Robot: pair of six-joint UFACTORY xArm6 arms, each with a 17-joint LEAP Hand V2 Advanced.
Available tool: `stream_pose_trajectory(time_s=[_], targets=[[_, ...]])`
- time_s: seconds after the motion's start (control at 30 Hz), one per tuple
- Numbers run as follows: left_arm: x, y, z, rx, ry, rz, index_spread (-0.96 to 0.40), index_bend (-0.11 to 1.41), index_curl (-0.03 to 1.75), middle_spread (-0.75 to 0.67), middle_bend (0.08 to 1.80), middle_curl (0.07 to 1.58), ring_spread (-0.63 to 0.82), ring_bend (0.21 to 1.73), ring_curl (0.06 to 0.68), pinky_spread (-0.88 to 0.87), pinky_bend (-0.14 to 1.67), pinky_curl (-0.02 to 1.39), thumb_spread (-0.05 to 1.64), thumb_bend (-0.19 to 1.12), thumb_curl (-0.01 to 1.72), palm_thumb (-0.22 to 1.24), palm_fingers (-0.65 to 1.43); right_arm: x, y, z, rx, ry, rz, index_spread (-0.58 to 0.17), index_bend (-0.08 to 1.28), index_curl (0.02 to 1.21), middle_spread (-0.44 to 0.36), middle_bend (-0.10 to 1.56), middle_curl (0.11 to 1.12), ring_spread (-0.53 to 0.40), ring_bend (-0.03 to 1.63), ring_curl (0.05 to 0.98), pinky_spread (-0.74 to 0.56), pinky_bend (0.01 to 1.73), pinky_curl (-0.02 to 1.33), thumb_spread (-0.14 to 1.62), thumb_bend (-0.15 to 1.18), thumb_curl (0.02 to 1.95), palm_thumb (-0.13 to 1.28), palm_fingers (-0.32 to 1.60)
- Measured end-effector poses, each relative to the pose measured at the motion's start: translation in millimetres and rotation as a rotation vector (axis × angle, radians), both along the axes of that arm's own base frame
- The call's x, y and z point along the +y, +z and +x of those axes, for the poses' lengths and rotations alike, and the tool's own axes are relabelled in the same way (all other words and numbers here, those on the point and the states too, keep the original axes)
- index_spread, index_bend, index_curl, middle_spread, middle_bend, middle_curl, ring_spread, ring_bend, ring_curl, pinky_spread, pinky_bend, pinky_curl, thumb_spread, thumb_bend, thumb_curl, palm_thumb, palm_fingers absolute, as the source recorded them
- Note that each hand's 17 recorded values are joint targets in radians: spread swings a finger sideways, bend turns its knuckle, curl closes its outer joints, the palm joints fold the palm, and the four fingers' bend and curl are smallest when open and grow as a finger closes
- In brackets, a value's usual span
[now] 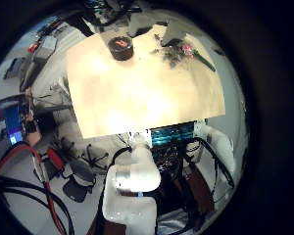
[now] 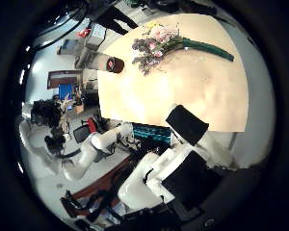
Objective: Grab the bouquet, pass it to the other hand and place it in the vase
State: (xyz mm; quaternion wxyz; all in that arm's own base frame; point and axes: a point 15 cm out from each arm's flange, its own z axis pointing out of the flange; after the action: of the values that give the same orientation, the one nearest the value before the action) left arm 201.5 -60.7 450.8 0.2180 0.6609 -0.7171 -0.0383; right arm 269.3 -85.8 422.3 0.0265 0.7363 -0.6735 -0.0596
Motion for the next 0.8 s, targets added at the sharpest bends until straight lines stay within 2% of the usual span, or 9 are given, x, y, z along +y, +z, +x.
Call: stream_pose_trajectory(time_s=[0.1,0.27,0.37,0.57,0.7,0.8], targets=[[0,0,2,0.005,0.013,-0.008,0.03,0.19,0.39,0.44,0.18,0.28,0.60,0.45,0.194,0.58,0.19,0.29,1.09,-0.02,0.32,0.36,0.12,-2,0,-2,0.006,0.026,-0.002,-0.437,0.16,0.28,-0.048,0.31,0.37,0.031,0.64,0.159,0.40,0.51,0.20,1.19,-0.02,0.41,0.64,0.30],[-1,10,13,-0.009,0.048,-0.046,0.03,0.19,0.39,0.44,0.18,0.28,0.60,0.45,0.196,0.58,0.19,0.29,1.09,-0.02,0.32,0.36,0.12,-10,12,-5,-0.030,0.012,-0.022,-0.435,0.17,0.28,-0.046,0.31,0.37,0.034,0.64,0.162,0.40,0.49,0.19,1.20,-0.02,0.40,0.63,0.30],[-4,11,14,0.006,0.042,-0.058,0.03,0.19,0.39,0.44,0.18,0.28,0.60,0.45,0.197,0.58,0.19,0.29,1.09,-0.02,0.32,0.36,0.12,-7,13,-5,-0.035,0.019,-0.020,-0.431,0.17,0.28,-0.040,0.32,0.37,0.035,0.63,0.163,0.40,0.49,0.19,1.20,-0.02,0.40,0.63,0.31],[-18,4,3,0.041,-0.036,-0.053,0.03,0.19,0.39,0.45,0.18,0.28,0.60,0.44,0.195,0.58,0.19,0.29,1.10,-0.02,0.32,0.36,0.11,6,5,-1,-0.026,0.027,0.031,-0.429,0.16,0.29,-0.036,0.31,0.37,0.036,0.62,0.165,0.40,0.48,0.20,1.21,-0.02,0.39,0.62,0.31],[-26,4,-8,0.051,-0.157,-0.056,0.03,0.19,0.39,0.45,0.18,0.28,0.61,0.44,0.195,0.57,0.19,0.29,1.10,-0.02,0.32,0.36,0.10,30,8,5,-0.052,0.044,0.126,-0.421,0.15,0.27,-0.042,0.32,0.37,0.013,0.67,0.175,0.39,0.51,0.20,1.22,-0.01,0.39,0.64,0.35],[-28,3,-10,0.039,-0.231,-0.066,0.03,0.19,0.40,0.45,0.18,0.28,0.61,0.44,0.196,0.57,0.19,0.28,1.10,-0.02,0.32,0.36,0.10,29,17,12,-0.094,0.005,0.168,-0.420,0.16,0.27,-0.045,0.33,0.37,-0.008,0.70,0.181,0.39,0.51,0.20,1.21,-0.01,0.40,0.66,0.39]])
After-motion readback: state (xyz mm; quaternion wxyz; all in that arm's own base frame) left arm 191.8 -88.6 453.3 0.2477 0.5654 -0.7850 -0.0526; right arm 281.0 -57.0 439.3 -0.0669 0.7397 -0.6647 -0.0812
